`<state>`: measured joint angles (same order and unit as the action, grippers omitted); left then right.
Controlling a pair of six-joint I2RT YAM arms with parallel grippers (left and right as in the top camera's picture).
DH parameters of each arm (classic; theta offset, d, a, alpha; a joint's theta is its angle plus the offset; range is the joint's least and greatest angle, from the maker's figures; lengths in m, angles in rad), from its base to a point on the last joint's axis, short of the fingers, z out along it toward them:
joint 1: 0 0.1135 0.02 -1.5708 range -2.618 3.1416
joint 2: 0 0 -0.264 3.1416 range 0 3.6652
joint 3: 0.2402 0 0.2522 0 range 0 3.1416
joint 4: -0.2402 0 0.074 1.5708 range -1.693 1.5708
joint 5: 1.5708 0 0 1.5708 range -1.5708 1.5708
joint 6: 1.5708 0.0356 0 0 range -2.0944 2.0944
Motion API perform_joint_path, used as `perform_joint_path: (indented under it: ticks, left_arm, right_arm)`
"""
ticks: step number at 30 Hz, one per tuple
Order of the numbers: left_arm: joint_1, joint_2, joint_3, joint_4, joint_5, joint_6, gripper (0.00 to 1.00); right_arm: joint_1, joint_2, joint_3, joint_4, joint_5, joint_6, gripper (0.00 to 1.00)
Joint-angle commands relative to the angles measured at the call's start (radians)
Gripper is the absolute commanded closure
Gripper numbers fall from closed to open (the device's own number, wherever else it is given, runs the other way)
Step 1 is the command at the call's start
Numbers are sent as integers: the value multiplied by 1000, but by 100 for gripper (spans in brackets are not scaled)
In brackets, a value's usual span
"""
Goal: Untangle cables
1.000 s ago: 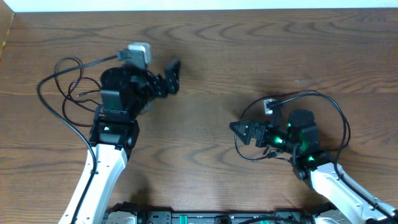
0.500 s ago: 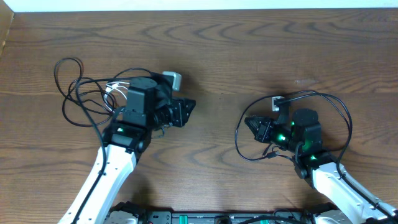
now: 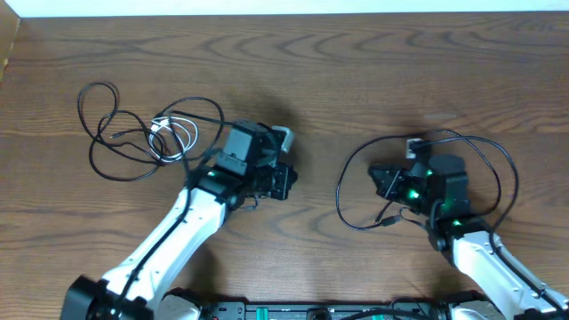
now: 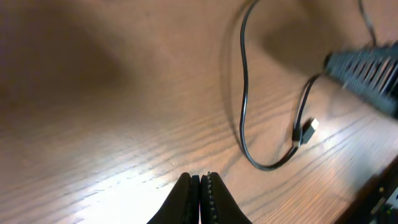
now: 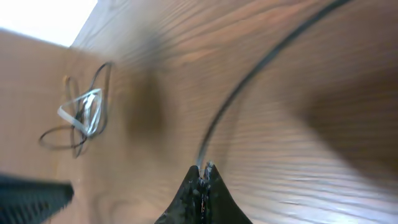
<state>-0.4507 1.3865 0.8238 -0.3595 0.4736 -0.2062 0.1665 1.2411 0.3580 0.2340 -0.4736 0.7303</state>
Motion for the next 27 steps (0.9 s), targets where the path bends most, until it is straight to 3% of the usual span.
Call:
perform_joint_path:
  ticks: [1,8,15,27]
  left_arm:
    - [-31,39,-10,-3,16,6,92]
    - [-86,116,-10,-3,16,6,92]
    - [-116,156,-10,-2,13,6,92]
    - [-117,158,-10,0,13,6,92]
  right_arm:
    - [-63,2,-3,-18,24,-13,99]
    - [-196,2,-3,-165,125,-7,99]
    - [-231,2,-3,-386,337,140,99]
    - [-230,2,-7,-494,340,219,99]
